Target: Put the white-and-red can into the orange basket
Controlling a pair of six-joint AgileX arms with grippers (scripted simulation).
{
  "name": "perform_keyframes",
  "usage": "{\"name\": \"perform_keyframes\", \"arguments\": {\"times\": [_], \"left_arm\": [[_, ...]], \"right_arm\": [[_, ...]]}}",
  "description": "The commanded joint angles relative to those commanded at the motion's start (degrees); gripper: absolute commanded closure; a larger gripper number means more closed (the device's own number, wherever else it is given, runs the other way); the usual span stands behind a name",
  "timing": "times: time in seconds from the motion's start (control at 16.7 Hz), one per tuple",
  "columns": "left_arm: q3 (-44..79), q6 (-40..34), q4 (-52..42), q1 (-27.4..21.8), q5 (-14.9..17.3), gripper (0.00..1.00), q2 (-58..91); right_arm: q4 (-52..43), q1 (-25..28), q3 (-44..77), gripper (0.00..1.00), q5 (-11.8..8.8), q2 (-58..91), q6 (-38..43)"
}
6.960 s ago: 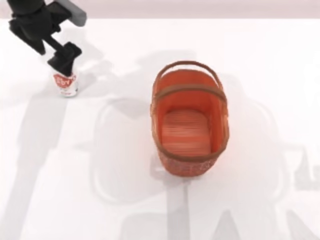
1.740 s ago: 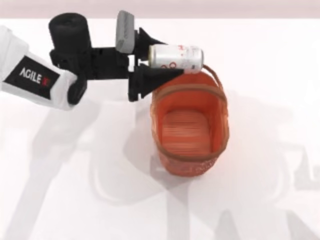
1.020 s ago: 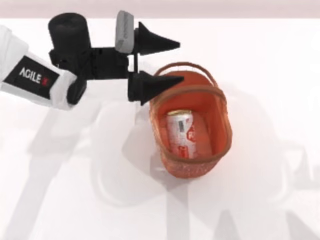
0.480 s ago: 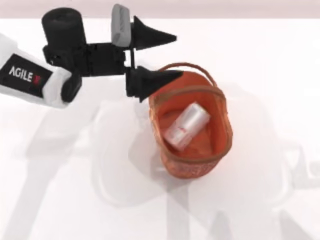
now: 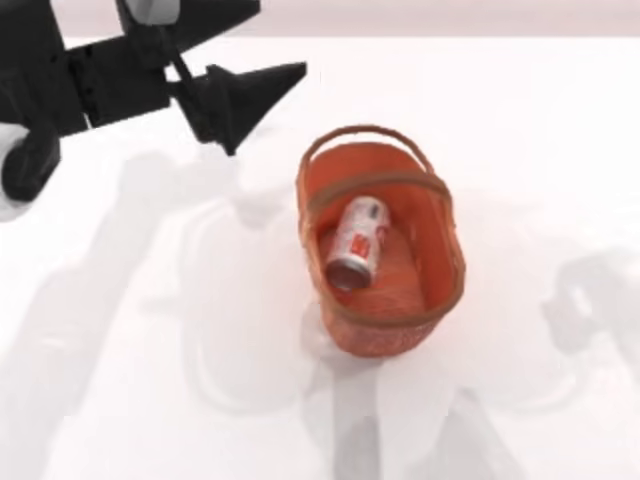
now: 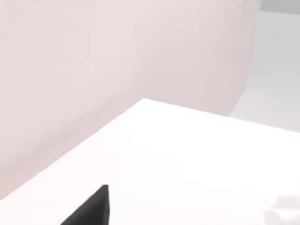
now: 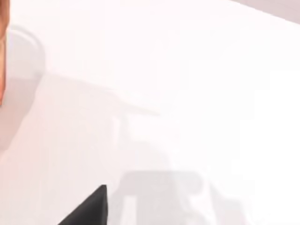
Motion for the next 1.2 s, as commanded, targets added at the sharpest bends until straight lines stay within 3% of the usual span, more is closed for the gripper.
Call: {"name": "perform_keyframes", "arguments": {"times": [0.78,0.96,1.2], "left_arm": [[-36.29,-1.16,-28.16,9.00,-36.74,0.00,-65.75],[-43.74,-0.85,-33.67,10.69,-44.01,0.00,-79.35],[-51.11,-0.43,-39.02,12.45,-51.30,0.00,-93.03]], "right_arm": [[-51.32,18.98,74.21,0.00,0.04,70.83,-30.32],[-60.19,22.71,90.02,0.00,0.34,83.81,-36.38],[-68.61,26.46,107.06,0.00,0.87,96.76,-42.58]]}}
